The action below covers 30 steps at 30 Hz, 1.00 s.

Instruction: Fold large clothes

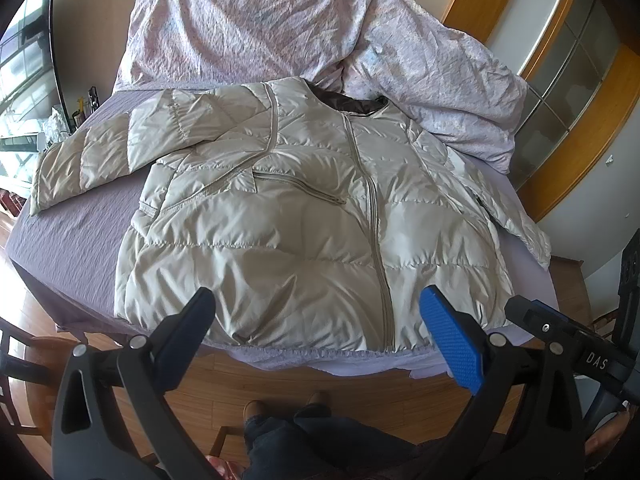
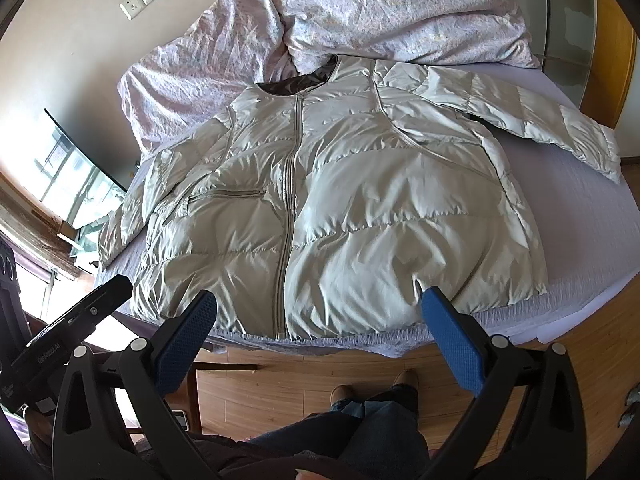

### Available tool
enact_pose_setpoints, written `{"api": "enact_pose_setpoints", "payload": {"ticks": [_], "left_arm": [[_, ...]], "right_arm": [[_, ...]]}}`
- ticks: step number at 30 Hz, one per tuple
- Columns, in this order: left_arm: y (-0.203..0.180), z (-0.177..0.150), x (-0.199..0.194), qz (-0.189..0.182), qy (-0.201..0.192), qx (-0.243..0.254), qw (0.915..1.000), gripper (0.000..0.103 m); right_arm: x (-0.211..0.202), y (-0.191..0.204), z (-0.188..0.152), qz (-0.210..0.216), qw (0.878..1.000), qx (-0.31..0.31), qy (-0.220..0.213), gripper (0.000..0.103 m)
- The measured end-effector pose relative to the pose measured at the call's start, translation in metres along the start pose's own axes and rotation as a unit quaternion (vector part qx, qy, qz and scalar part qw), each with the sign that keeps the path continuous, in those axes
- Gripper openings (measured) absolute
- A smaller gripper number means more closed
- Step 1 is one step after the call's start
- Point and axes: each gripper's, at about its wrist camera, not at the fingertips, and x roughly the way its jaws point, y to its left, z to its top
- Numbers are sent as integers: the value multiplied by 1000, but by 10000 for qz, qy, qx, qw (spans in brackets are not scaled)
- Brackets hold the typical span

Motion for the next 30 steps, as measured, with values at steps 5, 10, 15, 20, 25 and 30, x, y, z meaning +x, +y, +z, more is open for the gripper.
{"api": "enact_pose_setpoints", "payload": {"ticks": [5, 10, 15, 20, 25, 30], "left_arm": [[1, 0, 0, 6, 13, -20, 10000, 101], [2, 8, 13, 57, 1, -86, 9999, 101], [7, 20, 22, 253, -28, -199, 9995, 101], [11, 32, 35, 453, 40, -307, 9985, 101], [8, 49, 52, 663, 136, -375, 9970, 101], [4, 66, 68, 830, 221, -482, 9951, 101]], "right_arm": [[2, -1, 1, 4, 10000, 1, 6, 102], [13, -5, 11, 63, 10000, -21, 39, 102], [19, -26, 31, -51, 9996, 245, -120, 102], [30, -90, 68, -352, 9938, 1012, -286, 100], [38, -197, 105, -817, 9712, 2204, -391, 88], [38, -299, 131, -1573, 9431, 2896, -436, 81]]}}
